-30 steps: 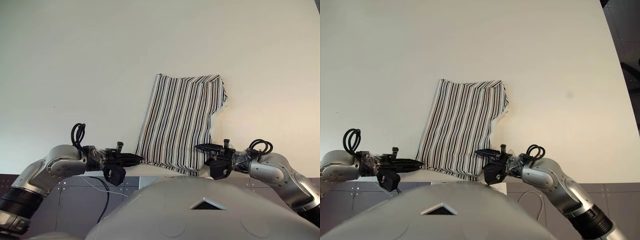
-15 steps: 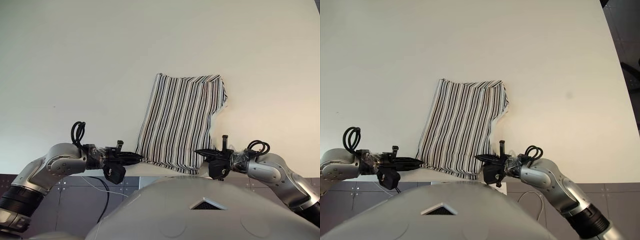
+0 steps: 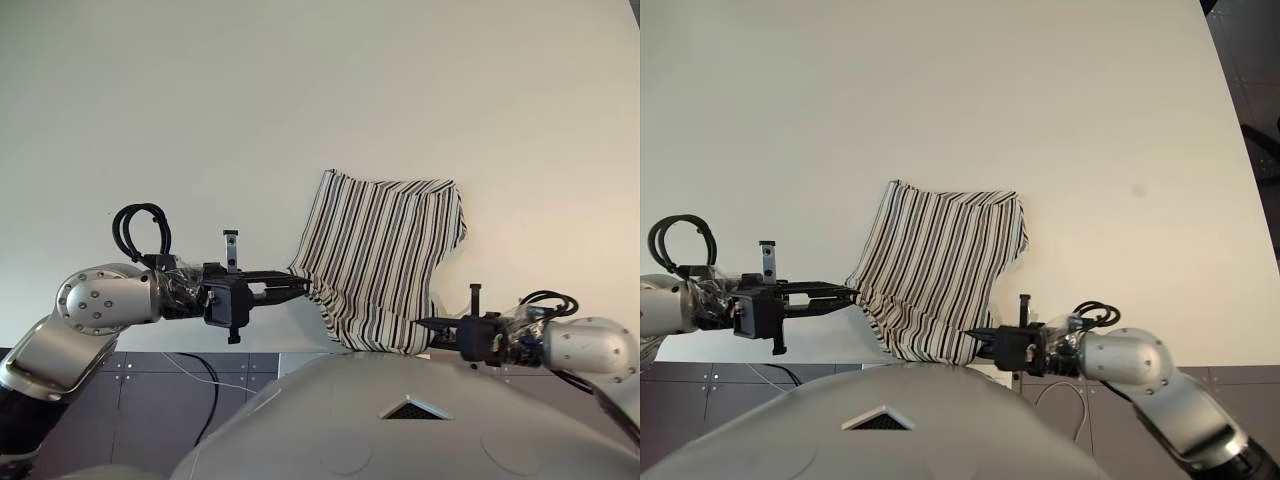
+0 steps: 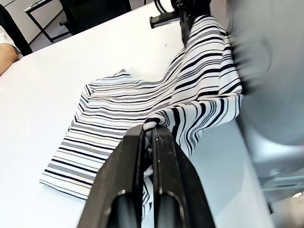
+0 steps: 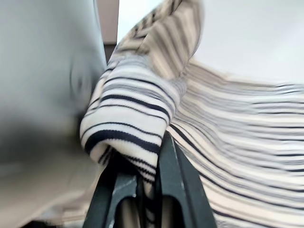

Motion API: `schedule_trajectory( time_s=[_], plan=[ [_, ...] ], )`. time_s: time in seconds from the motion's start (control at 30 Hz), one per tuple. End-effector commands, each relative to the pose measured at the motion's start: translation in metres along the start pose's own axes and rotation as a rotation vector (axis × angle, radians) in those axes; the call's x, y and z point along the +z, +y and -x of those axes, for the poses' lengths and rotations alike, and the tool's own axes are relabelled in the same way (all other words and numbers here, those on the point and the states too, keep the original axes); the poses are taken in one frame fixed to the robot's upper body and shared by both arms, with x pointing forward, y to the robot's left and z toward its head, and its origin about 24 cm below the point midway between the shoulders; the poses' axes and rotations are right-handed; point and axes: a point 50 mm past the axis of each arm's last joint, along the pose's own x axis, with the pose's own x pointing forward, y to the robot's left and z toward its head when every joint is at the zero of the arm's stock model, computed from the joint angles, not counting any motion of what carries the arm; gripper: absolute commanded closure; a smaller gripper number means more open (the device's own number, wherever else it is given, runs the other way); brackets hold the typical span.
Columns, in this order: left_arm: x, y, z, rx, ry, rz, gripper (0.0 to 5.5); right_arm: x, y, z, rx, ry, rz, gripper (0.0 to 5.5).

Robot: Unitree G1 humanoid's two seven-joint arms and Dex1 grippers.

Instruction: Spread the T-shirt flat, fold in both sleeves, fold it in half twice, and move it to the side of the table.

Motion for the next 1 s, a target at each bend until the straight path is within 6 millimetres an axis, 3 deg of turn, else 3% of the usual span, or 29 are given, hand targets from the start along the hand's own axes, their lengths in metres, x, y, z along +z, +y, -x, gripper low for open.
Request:
schedule_trajectory(
  time_s=[0.03,0.17,0.3,0.5,0.57,0.73,0.87,1.0],
  plan=[
    [0.02,0.026,-0.001,0.124,-0.046,0.116,5.4,0.018,-0.027,0.024,-0.054,-0.059,-0.119,5.39],
    [0.017,0.066,-0.017,0.254,-0.019,0.173,5.4,0.01,-0.068,0.032,-0.118,-0.048,-0.218,5.39],
    [-0.008,0.093,-0.038,0.262,0.087,0.261,5.4,-0.015,-0.103,0.025,-0.127,0.029,-0.309,5.39],
    [-0.048,0.099,-0.067,0.226,0.226,0.316,5.4,-0.046,-0.138,0.009,-0.121,0.146,-0.414,5.39],
    [-0.056,0.094,-0.072,0.22,0.258,0.298,4.97,-0.055,-0.141,0.008,-0.141,0.186,-0.392,5.1],
    [-0.046,0.115,-0.067,0.471,0.115,0.291,4.18,-0.062,-0.138,0.016,-0.198,0.136,-0.479,4.19],
    [-0.027,0.129,-0.057,0.663,-0.075,0.32,3.59,-0.057,-0.143,0.017,-0.306,-0.117,-0.747,4.17],
    [-0.024,0.129,-0.051,0.742,-0.067,0.231,3.59,-0.065,-0.161,0.022,-0.574,-0.248,-0.985,4.17]
  ],
)
